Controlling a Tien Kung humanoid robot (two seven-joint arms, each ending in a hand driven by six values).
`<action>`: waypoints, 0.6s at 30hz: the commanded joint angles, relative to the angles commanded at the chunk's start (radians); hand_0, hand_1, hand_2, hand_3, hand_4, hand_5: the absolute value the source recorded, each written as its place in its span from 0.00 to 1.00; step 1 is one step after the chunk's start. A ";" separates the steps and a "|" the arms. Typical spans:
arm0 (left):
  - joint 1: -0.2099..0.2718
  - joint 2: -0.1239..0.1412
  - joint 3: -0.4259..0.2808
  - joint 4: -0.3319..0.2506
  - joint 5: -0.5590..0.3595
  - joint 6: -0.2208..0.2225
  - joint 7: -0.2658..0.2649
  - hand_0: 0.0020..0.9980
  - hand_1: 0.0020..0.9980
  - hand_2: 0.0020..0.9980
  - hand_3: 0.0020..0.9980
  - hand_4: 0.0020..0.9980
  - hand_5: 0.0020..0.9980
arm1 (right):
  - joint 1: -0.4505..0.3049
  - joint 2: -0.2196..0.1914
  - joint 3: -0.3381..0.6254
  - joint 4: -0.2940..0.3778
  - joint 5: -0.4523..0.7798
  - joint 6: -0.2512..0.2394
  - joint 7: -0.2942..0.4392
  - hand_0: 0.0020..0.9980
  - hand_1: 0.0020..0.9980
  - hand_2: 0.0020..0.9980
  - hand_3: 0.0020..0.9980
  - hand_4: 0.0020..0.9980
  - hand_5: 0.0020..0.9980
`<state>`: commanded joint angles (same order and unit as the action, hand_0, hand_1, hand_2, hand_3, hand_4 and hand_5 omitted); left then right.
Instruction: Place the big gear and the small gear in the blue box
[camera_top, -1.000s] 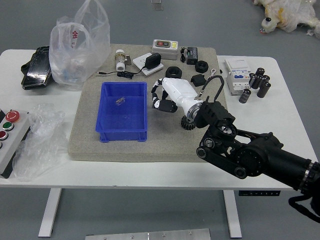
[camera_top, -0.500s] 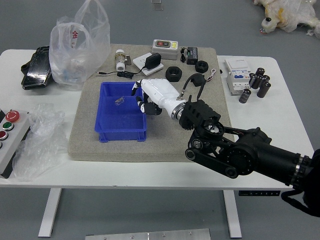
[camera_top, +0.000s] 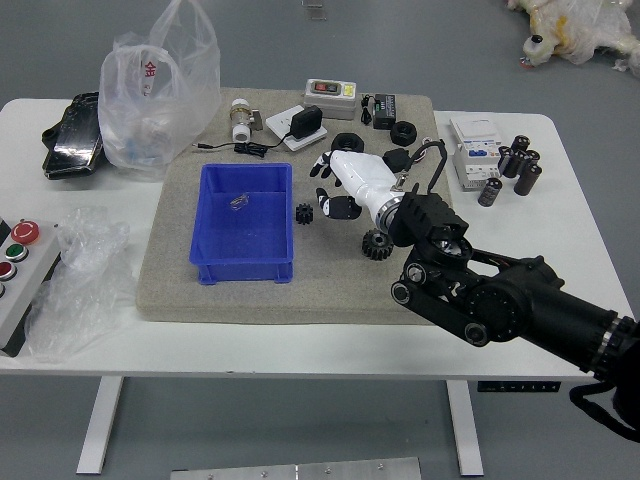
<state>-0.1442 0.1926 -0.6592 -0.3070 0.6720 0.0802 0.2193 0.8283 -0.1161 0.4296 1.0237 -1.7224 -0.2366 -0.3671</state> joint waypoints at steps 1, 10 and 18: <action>0.000 0.000 0.001 0.000 -0.001 0.000 0.000 0.67 0.64 0.62 0.73 0.68 0.36 | -0.004 -0.002 0.001 -0.001 0.000 0.008 -0.006 0.38 0.69 0.79 0.82 0.78 0.27; 0.006 -0.001 -0.005 0.000 0.000 0.002 0.004 0.67 0.64 0.62 0.73 0.68 0.36 | -0.055 -0.061 0.080 0.052 -0.075 0.123 -0.094 0.43 0.73 0.85 0.87 0.93 0.42; 0.006 -0.002 0.003 0.001 -0.010 0.004 -0.002 0.67 0.64 0.62 0.73 0.68 0.36 | -0.108 -0.109 0.122 0.114 -0.106 0.209 -0.173 0.46 0.77 0.89 0.91 0.98 0.49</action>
<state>-0.1378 0.1908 -0.6566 -0.3064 0.6623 0.0840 0.2178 0.7208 -0.2253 0.5518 1.1379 -1.8288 -0.0278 -0.5398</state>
